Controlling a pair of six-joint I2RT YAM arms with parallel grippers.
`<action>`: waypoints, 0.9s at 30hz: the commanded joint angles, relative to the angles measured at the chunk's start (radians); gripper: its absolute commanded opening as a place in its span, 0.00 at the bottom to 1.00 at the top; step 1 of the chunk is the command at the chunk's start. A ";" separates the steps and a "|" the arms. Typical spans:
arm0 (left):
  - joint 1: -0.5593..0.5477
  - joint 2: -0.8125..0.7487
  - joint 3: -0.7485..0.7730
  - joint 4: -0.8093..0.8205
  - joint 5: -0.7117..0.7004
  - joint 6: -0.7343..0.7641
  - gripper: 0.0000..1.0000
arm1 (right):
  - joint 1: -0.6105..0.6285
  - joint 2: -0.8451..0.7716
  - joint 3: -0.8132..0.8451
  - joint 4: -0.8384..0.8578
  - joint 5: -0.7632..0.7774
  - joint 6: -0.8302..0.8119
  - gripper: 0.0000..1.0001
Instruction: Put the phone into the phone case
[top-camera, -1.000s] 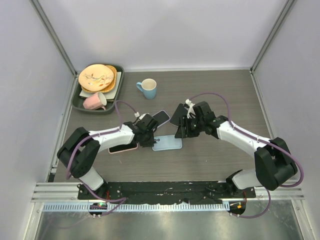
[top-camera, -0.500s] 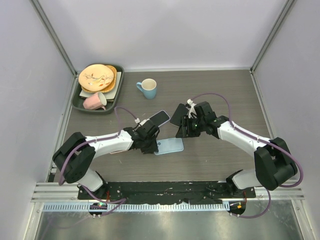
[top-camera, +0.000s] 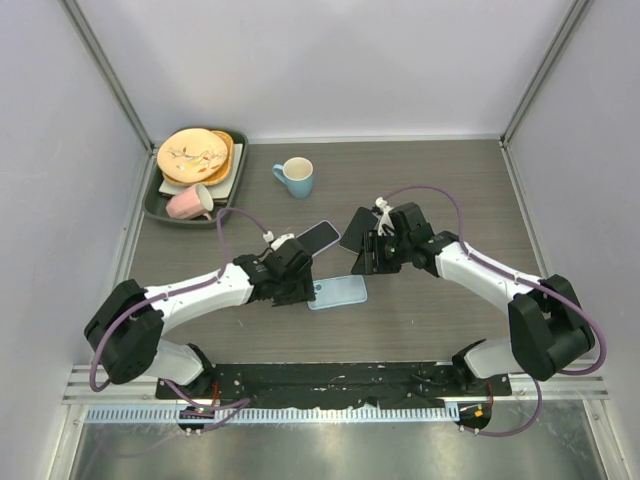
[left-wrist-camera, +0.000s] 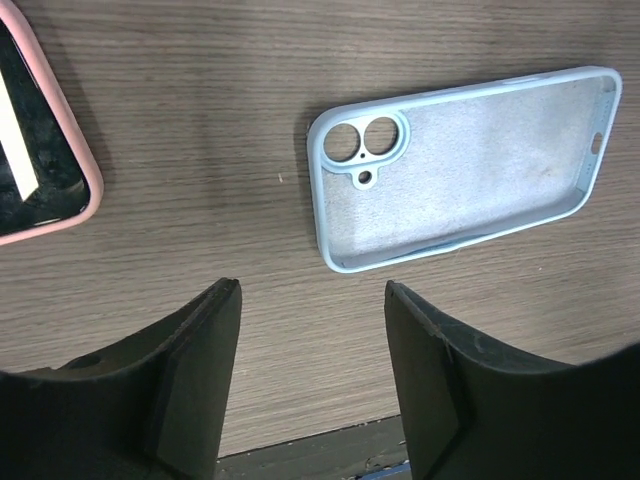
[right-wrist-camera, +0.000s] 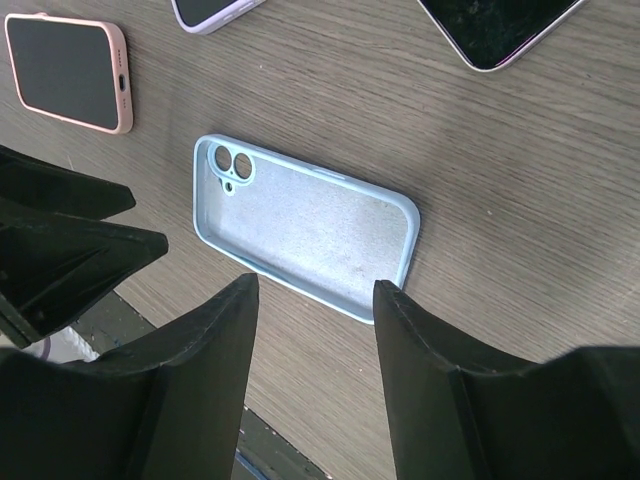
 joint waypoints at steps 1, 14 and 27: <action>0.002 -0.034 0.064 -0.014 -0.038 0.093 0.64 | -0.015 -0.033 0.001 0.043 -0.011 0.020 0.55; 0.167 0.039 0.126 0.249 0.309 0.153 0.66 | -0.176 -0.098 -0.078 0.060 -0.008 0.072 0.65; 0.298 0.219 0.248 0.336 0.521 0.185 0.65 | -0.468 -0.159 -0.177 0.057 -0.129 0.078 0.75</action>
